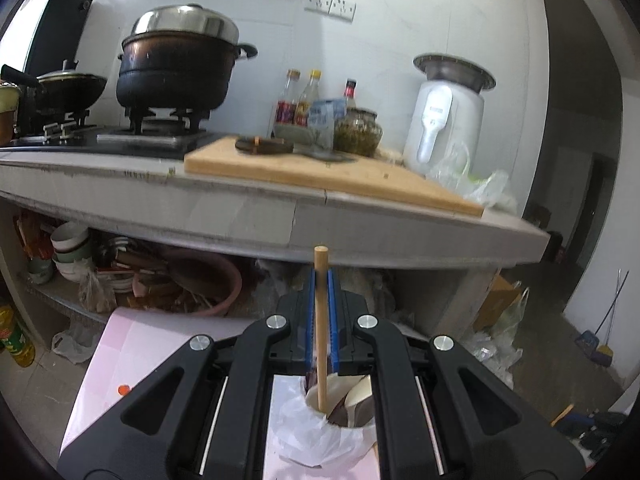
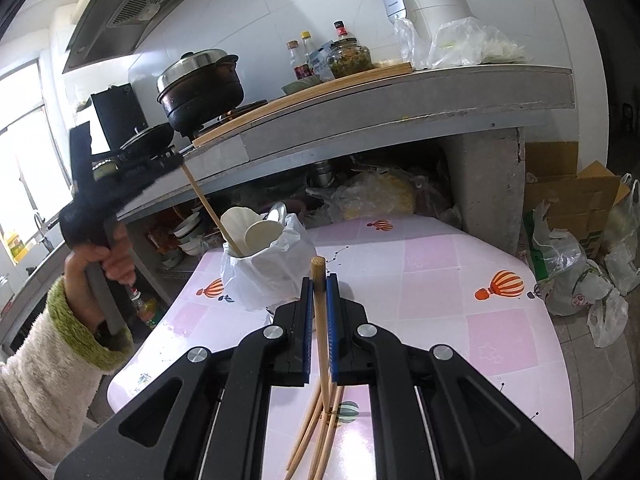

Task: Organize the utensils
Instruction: 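Lower left tool's chopstick into the bagged holder while right tool lifts its chopstick, then open left tool and withdraw while right tool carries its chopstick toward the holder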

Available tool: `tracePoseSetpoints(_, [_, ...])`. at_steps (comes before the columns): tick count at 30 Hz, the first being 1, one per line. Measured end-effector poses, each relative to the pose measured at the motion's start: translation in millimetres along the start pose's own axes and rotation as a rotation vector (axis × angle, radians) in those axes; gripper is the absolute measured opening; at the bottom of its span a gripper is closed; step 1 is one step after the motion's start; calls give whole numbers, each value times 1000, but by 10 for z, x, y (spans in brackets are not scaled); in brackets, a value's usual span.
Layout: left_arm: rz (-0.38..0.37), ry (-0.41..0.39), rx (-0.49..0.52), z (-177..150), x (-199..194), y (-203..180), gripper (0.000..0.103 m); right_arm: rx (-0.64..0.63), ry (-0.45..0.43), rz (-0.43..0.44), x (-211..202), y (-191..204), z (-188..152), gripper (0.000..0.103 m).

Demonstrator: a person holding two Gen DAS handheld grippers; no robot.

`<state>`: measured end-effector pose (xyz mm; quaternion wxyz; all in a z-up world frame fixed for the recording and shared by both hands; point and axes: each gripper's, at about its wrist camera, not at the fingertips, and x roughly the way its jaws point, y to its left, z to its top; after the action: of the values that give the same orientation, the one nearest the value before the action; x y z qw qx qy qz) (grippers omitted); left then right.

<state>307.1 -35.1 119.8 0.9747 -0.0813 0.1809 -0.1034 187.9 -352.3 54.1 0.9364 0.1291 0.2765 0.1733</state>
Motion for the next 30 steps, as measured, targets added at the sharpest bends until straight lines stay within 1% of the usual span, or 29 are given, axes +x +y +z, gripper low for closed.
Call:
tracePoseSetpoints(7, [18,80,34,-213,217,-37,5,4,1,7,5,9,-2,7])
tracePoseSetpoints(13, [33,129,56,-351,323,-61,5,3,0,15,-8,23,2,7])
tracePoseSetpoints(17, [46,121,72,-373,317,-78,5,1,-4,17,-26,29,5,7])
tracePoseSetpoints(23, [45,137,71,-335,344,-79,6,5,-4,16,-54,25,27,7])
tracePoseSetpoints(24, [42,143,66,-331,351,-69,9,4,-6,16,-60,19,31,7])
tracePoseSetpoints(25, [41,146,61,-327,356,-63,17,2,-9,15,-71,24,41,7])
tracePoseSetpoints(26, [36,149,53,-328,353,-46,22,2,-10,14,-79,28,44,7])
tracePoseSetpoints(27, [31,149,44,-327,346,-33,32,2,-11,14,-83,24,46,7])
tracePoseSetpoints(28, [25,146,36,-327,334,-22,39,2,-13,14,-91,27,51,7])
tracePoseSetpoints(29, [24,144,33,-326,322,-15,42,1,-14,13,-98,29,55,7])
tracePoseSetpoints(30, [23,143,31,-323,308,-11,48,1,-15,12,-98,28,54,7])
